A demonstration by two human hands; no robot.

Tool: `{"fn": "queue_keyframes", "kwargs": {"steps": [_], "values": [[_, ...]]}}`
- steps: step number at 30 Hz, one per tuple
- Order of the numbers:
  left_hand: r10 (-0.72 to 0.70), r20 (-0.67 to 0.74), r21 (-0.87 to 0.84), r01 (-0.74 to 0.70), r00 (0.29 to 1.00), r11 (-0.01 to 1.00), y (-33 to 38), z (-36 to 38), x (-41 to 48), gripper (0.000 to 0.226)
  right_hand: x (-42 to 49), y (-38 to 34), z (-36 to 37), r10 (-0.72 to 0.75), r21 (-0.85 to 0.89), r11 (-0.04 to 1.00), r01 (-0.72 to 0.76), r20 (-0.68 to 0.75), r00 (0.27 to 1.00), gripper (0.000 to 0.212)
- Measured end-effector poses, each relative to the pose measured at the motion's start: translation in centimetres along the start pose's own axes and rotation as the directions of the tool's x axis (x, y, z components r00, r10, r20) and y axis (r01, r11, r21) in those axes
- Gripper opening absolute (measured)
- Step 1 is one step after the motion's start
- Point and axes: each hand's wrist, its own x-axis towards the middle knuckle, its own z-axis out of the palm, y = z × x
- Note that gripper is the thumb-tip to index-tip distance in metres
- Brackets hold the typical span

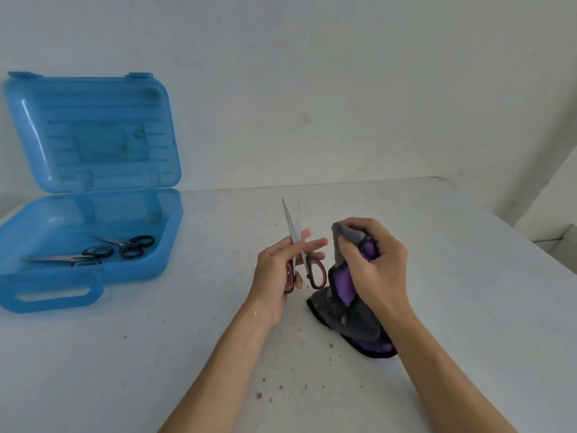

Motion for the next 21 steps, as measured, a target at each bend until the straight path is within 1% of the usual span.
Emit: {"fn": "queue_keyframes", "kwargs": {"steps": [2, 3, 5, 6, 8, 10, 11, 12, 14, 15, 16, 18, 19, 20, 21], "values": [[0.022, 0.021, 0.082, -0.023, 1.000, 0.996, -0.3, -0.1, 0.1, 0.027, 0.1, 0.2, 0.0, 0.002, -0.051, 0.999, -0.004, -0.041, 0.999, 0.023], [0.031, 0.030, 0.106, -0.034, 0.999, 0.994, -0.4, -0.2, 0.1, 0.029, 0.2, 0.3, -0.1, -0.026, -0.090, 0.996, 0.021, -0.053, 0.998, 0.023], [0.030, 0.044, 0.147, -0.036, 0.999, 0.988, -0.3, -0.3, 0.1, 0.033, 0.6, 0.8, -0.4, -0.138, -0.197, 0.972, 0.127, -0.047, 0.989, 0.022], [0.017, 0.049, 0.164, -0.025, 0.999, 0.986, -0.3, -0.4, 0.2, 0.033, 0.8, 1.3, -0.7, -0.197, -0.253, 0.949, 0.187, -0.015, 0.980, 0.022], [-0.005, 0.061, 0.185, -0.007, 0.998, 0.983, -0.5, -0.8, 0.4, 0.031, 1.1, 2.4, -0.9, -0.273, -0.329, 0.897, 0.294, 0.110, 0.956, 0.027], [-0.019, 0.090, 0.194, 0.001, 0.996, 0.981, -0.7, -1.1, 0.6, 0.029, 0.9, 3.3, -0.6, -0.303, -0.336, 0.862, 0.379, 0.256, 0.918, 0.030], [-0.025, 0.107, 0.186, 0.005, 0.994, 0.983, -0.7, -1.1, 0.5, 0.028, 0.8, 3.5, -0.3, -0.323, -0.326, 0.846, 0.422, 0.317, 0.892, 0.026], [-0.026, 0.117, 0.178, 0.004, 0.993, 0.984, -0.7, -1.1, 0.4, 0.029, 0.6, 3.6, -0.1, -0.346, -0.318, 0.827, 0.464, 0.363, 0.865, 0.021], [-0.012, 0.153, 0.186, -0.017, 0.988, 0.982, -0.8, -1.1, 0.3, 0.031, 0.5, 3.8, 0.2, -0.376, -0.341, 0.782, 0.522, 0.409, 0.831, 0.020], [-0.008, 0.181, 0.208, -0.030, 0.983, 0.978, -0.8, -1.2, 0.2, 0.031, 0.6, 4.1, 0.1, -0.376, -0.376, 0.766, 0.522, 0.396, 0.837, 0.022], [-0.010, 0.207, 0.227, -0.038, 0.978, 0.973, -0.9, -1.2, 0.1, 0.030, 0.9, 4.3, 0.0, -0.368, -0.426, 0.755, 0.498, 0.354, 0.860, 0.025], [-0.044, 0.230, 0.257, -0.017, 0.972, 0.966, -1.1, -1.3, 0.2, 0.030, 1.5, 4.7, -0.5, -0.330, -0.529, 0.749, 0.398, 0.223, 0.917, 0.023], [-0.067, 0.228, 0.283, -0.001, 0.971, 0.959, -1.3, -1.4, 0.3, 0.030, 1.6, 4.8, -0.7, -0.321, -0.554, 0.748, 0.366, 0.181, 0.930, 0.022], [-0.080, 0.223, 0.292, 0.012, 0.972, 0.956, -1.3, -1.3, 0.3, 0.029, 1.6, 4.9, -0.8, -0.327, -0.554, 0.743, 0.374, 0.186, 0.926, 0.023], [-0.084, 0.215, 0.291, 0.018, 0.973, 0.956, -1.3, -1.3, 0.3, 0.027, 1.3, 4.9, -0.8, -0.346, -0.534, 0.735, 0.419, 0.236, 0.908, 0.026]]}}
